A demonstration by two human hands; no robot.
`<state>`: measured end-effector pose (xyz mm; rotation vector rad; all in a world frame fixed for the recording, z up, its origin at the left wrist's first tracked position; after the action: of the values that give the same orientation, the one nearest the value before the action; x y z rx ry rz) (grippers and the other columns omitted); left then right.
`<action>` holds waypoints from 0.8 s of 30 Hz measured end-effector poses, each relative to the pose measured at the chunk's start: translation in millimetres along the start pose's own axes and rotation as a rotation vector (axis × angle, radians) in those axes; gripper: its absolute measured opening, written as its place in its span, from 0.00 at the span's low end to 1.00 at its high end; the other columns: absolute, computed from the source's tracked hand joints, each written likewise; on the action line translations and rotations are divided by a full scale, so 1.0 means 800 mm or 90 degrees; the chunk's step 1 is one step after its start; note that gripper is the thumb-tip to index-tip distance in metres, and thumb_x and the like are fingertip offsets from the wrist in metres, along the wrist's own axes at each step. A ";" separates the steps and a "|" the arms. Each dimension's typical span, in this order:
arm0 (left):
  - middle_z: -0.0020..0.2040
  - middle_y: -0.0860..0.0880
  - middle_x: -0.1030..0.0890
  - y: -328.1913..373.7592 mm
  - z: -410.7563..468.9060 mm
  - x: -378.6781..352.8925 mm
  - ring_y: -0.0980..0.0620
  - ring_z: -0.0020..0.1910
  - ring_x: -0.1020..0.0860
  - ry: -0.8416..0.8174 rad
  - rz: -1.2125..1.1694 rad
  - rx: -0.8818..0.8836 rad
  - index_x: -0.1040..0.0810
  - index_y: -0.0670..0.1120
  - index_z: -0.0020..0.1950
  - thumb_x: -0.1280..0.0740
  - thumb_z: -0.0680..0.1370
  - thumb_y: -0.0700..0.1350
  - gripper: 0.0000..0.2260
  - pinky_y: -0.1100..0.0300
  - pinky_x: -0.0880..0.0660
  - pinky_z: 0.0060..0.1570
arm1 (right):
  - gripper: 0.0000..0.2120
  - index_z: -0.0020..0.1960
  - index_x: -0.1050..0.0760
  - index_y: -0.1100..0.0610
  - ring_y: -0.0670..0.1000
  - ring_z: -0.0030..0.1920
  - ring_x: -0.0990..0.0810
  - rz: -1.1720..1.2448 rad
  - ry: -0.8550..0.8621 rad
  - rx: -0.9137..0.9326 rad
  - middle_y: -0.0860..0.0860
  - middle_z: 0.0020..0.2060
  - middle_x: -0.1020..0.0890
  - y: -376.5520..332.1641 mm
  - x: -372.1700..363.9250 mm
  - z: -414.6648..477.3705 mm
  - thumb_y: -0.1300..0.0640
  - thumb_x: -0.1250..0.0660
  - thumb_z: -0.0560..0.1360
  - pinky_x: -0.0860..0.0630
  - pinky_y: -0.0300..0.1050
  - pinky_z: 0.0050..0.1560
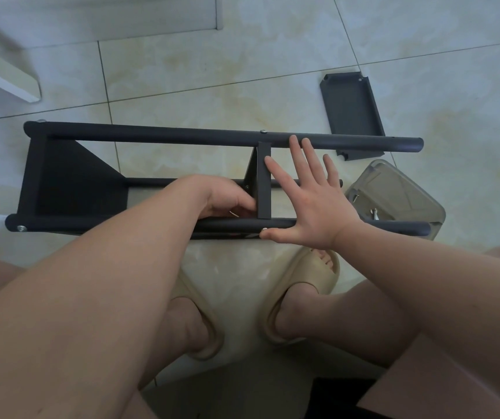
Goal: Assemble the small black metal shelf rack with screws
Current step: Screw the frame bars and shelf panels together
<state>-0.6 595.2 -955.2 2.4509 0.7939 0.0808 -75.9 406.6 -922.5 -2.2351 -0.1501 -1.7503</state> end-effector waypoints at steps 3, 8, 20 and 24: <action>0.48 0.45 0.14 0.001 0.000 -0.002 0.46 0.52 0.17 0.019 0.015 -0.009 0.16 0.43 0.53 0.31 0.77 0.42 0.07 0.55 0.24 0.58 | 0.55 0.83 0.57 0.45 0.60 0.81 0.65 0.002 0.005 0.000 0.58 0.81 0.63 0.000 -0.001 0.000 0.18 0.46 0.65 0.56 0.70 0.77; 0.57 0.42 0.16 0.001 -0.005 0.001 0.44 0.60 0.19 -0.029 -0.023 0.006 0.16 0.42 0.58 0.35 0.78 0.40 0.12 0.51 0.26 0.67 | 0.55 0.83 0.56 0.46 0.60 0.81 0.64 0.002 0.011 0.001 0.58 0.81 0.62 0.001 -0.003 0.000 0.18 0.46 0.65 0.56 0.69 0.77; 0.42 0.46 0.16 0.004 -0.006 -0.002 0.49 0.44 0.19 0.004 0.003 -0.014 0.17 0.42 0.49 0.34 0.77 0.37 0.07 0.57 0.25 0.53 | 0.55 0.83 0.57 0.45 0.60 0.81 0.65 -0.001 0.013 0.002 0.58 0.81 0.63 0.001 -0.003 0.000 0.18 0.47 0.65 0.56 0.69 0.77; 0.52 0.41 0.15 0.002 -0.006 -0.002 0.47 0.50 0.18 -0.002 -0.016 -0.014 0.16 0.40 0.56 0.34 0.77 0.39 0.10 0.54 0.24 0.60 | 0.55 0.83 0.56 0.46 0.61 0.81 0.64 -0.001 0.022 0.006 0.58 0.81 0.62 0.001 -0.004 0.000 0.18 0.47 0.65 0.56 0.69 0.77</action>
<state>-2.2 595.9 -950.3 2.4190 0.8177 0.0771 -76.5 406.0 -925.7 -2.1977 -0.1521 -1.7833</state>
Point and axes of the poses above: each hand's wrist, its own z-axis towards the middle knuckle, its own x-axis out of the back of the hand, y = z × x, the point moved 1 cm from there along z, towards the middle knuckle
